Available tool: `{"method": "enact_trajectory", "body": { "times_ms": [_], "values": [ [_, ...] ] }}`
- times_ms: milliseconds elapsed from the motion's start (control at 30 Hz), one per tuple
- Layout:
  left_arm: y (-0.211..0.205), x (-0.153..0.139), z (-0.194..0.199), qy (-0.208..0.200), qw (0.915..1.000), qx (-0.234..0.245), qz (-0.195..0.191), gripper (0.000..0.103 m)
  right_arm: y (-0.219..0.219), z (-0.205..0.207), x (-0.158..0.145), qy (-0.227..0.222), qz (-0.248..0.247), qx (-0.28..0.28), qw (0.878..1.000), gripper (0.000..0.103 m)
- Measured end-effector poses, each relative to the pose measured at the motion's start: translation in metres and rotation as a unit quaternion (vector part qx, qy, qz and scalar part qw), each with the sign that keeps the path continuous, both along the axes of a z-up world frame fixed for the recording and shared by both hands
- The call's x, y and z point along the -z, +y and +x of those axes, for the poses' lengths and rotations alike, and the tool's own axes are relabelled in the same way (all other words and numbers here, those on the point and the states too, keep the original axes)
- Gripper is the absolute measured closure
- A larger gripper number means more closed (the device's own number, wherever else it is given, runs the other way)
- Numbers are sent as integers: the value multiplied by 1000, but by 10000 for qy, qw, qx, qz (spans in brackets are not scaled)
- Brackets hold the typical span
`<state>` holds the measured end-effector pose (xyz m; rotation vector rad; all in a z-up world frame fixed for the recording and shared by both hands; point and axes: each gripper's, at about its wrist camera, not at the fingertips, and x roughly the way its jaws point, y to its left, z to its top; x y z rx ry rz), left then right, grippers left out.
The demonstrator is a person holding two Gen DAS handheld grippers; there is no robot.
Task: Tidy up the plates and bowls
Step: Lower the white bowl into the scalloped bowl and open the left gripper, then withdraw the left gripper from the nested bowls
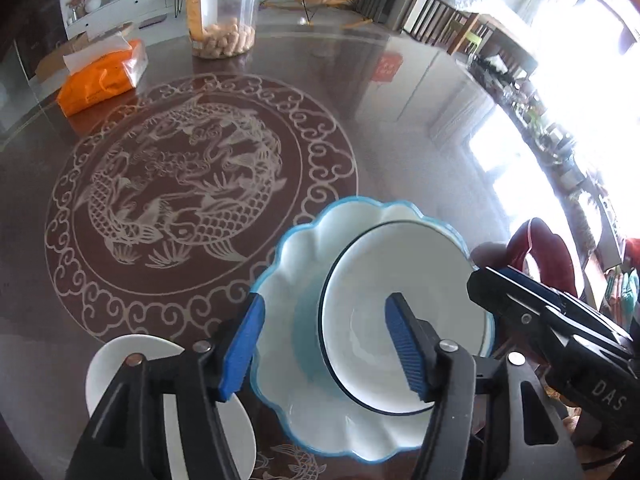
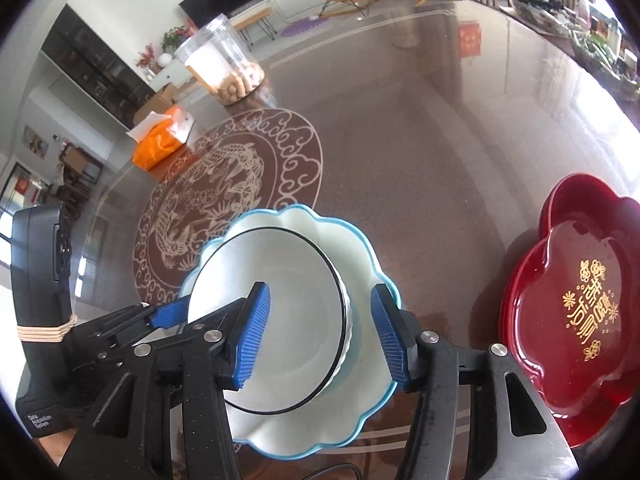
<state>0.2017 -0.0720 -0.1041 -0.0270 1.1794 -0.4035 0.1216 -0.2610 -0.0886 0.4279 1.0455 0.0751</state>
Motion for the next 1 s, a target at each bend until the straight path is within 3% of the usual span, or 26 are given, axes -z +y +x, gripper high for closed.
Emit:
{"method": "enact_trajectory", "body": {
  "times_ms": [133,233,400,533,567,633,733,867,1000],
  "values": [
    [33,-49,-27,-817,9959,-241,-308,23,2,-24,-34,-451,-357,86,9983,45],
    [70,-75,-63,-1462,9872,-482,-428,13,14,-58,-59,-922,-936,198,9911,37],
    [134,-74,-124,-2169,9700,-973,-501,9,43,-127,-66,-1626,-1571,657,9719,33],
    [165,-47,-153,-2009,9730,-1103,-271,9,67,-183,-58,-2449,-1662,1168,9480,32],
    [170,-39,-159,-1980,9730,-1157,-271,9,75,-188,-55,-2572,-1671,1127,9451,25],
    [178,-29,-170,-1930,9701,-1440,-292,9,89,-183,-47,-2482,-1632,773,9517,22],
    [179,-20,-177,-1755,9729,-1465,-357,9,107,-166,-34,-2026,-1513,211,9673,22],
    [166,-24,-180,-2075,9690,-1308,292,8,122,-170,-23,-2056,-1385,-30,9688,22],
    [164,-20,-164,-1790,9770,-1064,449,8,130,-175,-14,-1970,-1458,-251,9692,22]
  ]
}}
